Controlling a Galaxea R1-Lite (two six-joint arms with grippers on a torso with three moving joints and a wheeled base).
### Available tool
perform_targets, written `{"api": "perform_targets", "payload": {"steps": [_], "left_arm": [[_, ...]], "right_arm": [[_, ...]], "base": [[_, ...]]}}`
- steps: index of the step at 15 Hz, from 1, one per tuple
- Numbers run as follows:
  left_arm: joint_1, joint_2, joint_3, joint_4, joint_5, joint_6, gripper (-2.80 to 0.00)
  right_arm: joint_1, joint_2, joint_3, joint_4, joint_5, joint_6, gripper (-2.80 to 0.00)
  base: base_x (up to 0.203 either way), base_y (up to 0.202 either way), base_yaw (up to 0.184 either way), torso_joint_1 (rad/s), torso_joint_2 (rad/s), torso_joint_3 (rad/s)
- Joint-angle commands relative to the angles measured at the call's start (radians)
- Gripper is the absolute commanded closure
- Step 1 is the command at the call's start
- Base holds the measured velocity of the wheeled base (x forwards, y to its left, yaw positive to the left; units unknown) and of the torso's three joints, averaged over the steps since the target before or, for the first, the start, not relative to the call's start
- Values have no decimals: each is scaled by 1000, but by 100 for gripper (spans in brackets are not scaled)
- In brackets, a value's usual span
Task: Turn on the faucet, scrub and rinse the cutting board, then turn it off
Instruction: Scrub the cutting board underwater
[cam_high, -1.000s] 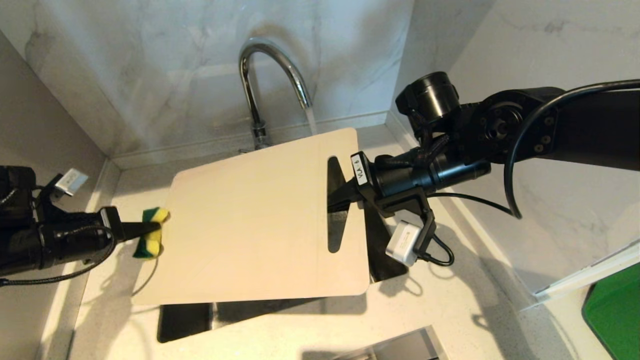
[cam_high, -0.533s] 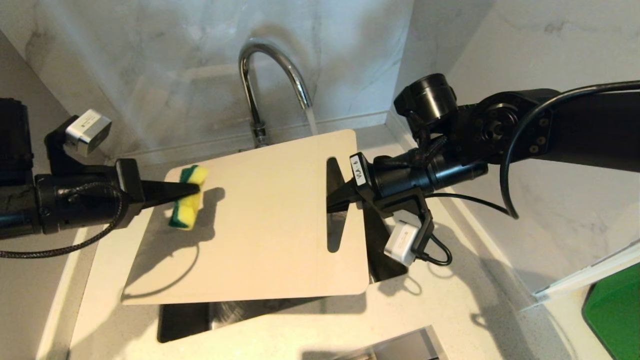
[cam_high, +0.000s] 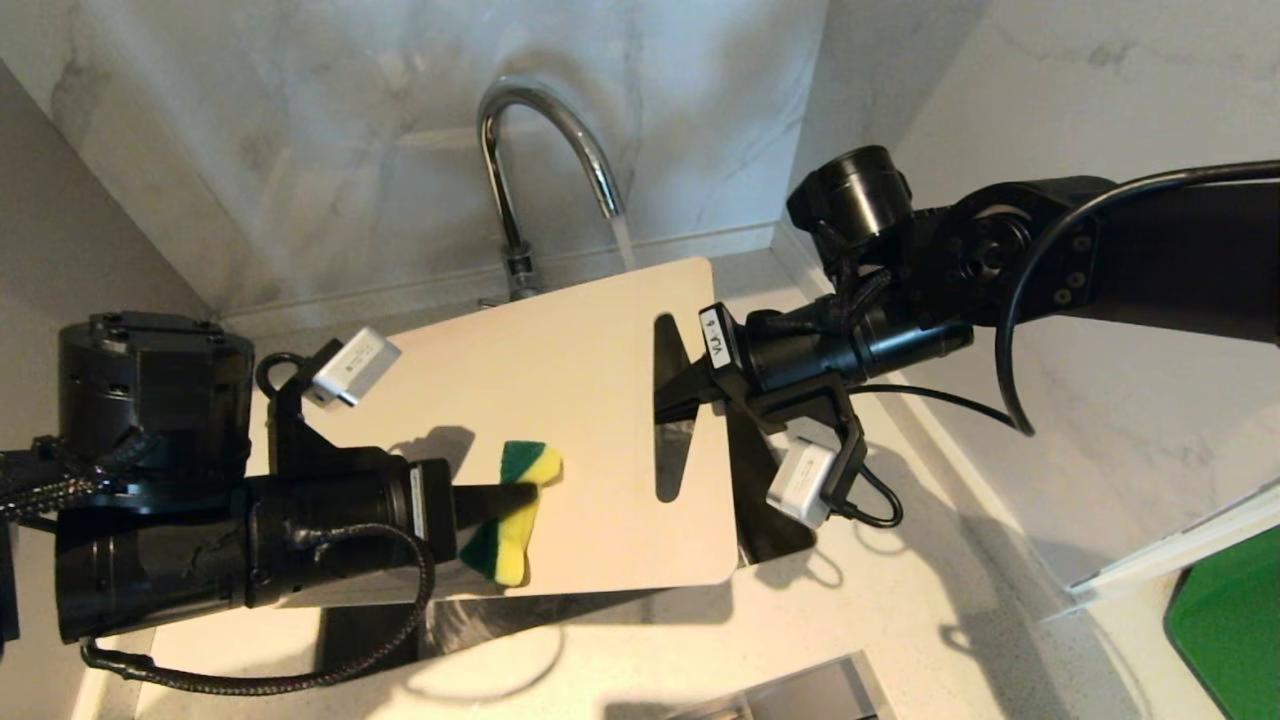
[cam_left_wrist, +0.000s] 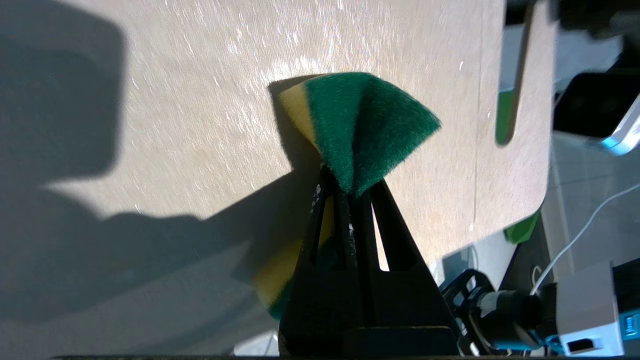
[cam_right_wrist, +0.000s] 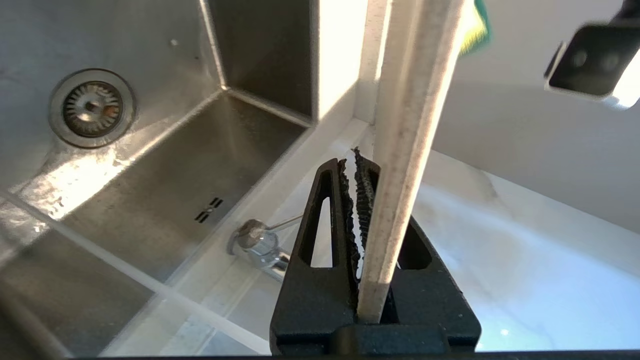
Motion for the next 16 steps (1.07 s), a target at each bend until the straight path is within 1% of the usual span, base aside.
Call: {"api": "perform_targets", "payload": {"steps": [1,4,8,12,16], "left_arm": [[-13,42,52,-8,20,-2,0],[-5,35,91,-40,29,-4,0],[65,28,129,-43,25,-4,0],[188,32,175,-113,0,6,0],[345,27,234,-123,-90,63,0]], "right_arm": [[1,2,-4,-26,8,9,0],[1,2,0,-45,8,23,0],[1,1,2,-47,8,23,0],[1,2,2,-47,8,23,0],[1,1,2,-47,8,23,0]], "base": [[0,0,0,0,0,0],[0,0,0,0,0,0],[0,0,0,0,0,0],[0,0,0,0,0,0],[0,0,0,0,0,0]]}}
